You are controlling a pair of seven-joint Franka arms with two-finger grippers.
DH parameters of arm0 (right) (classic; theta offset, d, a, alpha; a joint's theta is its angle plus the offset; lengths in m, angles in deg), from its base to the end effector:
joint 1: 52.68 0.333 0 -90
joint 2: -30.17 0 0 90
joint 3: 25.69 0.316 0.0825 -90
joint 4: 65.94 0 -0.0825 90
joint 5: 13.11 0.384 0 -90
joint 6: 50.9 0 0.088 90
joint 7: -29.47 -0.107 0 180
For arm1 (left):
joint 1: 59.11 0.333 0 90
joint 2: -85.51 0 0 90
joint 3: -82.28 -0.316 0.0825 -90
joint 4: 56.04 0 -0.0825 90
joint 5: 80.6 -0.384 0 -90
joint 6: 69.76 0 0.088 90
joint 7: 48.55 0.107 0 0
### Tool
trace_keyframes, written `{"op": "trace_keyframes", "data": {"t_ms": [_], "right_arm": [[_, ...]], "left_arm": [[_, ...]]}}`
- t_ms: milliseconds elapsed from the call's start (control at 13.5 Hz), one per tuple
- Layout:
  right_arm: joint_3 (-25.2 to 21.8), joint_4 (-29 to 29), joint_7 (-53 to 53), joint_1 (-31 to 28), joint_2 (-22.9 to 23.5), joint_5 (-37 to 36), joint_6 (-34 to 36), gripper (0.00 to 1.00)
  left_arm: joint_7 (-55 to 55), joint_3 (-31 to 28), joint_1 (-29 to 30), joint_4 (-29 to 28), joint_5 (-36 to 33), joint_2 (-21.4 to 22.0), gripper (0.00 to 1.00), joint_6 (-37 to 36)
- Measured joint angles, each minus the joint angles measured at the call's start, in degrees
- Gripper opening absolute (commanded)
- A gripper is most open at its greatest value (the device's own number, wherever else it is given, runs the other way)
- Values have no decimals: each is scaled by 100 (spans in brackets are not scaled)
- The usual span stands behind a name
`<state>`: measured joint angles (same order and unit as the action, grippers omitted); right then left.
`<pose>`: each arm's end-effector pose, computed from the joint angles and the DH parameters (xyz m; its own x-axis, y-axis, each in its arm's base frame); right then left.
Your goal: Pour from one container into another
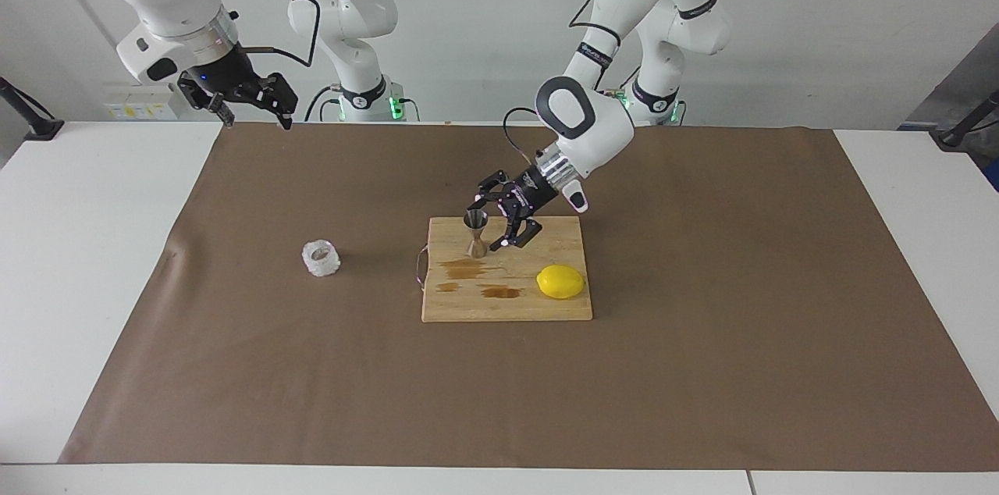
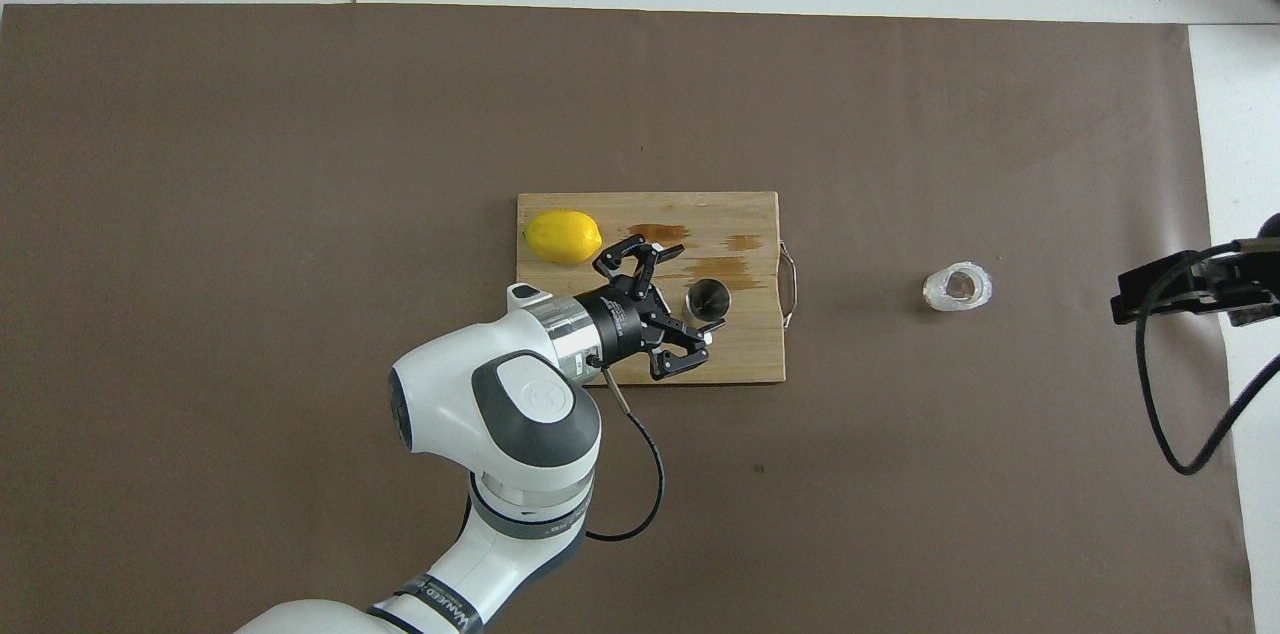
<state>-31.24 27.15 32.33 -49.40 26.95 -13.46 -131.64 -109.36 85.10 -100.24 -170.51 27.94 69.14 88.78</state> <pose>0.5179 -0.0227 0.6168 0.9873 0.0108 -0.1588 0.0098 -0.9999 -0.0073 0.4633 -0.3888 0.3274 -0.2633 0.4482 -0.8543 0.9109 0.4071 -0.0672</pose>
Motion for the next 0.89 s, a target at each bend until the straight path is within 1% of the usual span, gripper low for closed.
{"op": "trace_keyframes", "data": {"t_ms": [148, 296, 444, 592, 666, 888], "right_arm": [[-14, 88, 820, -311, -43, 0, 3, 100], [-29, 236, 1489, -672, -119, 0, 149, 100], [-38, 729, 2136, -937, -348, 1, 141, 100], [-44, 1356, 3050, -1080, -644, 2, -310, 100], [-45, 1578, 3547, -1110, -751, 2, -584, 100], [-43, 1888, 4897, -1116, -880, 3, -1217, 100]], "left_arm": [[0, 11, -30, -12, 0, 28, 100, 14], [0, 20, -103, -78, 0, 99, 100, 64], [0, 17, -128, -113, 0, 148, 100, 76], [0, -4, -127, -117, -19, 183, 100, 75], [0, -7, -127, -123, -25, 204, 100, 72], [10, -17, -112, -173, -134, 290, 100, 5]]}}
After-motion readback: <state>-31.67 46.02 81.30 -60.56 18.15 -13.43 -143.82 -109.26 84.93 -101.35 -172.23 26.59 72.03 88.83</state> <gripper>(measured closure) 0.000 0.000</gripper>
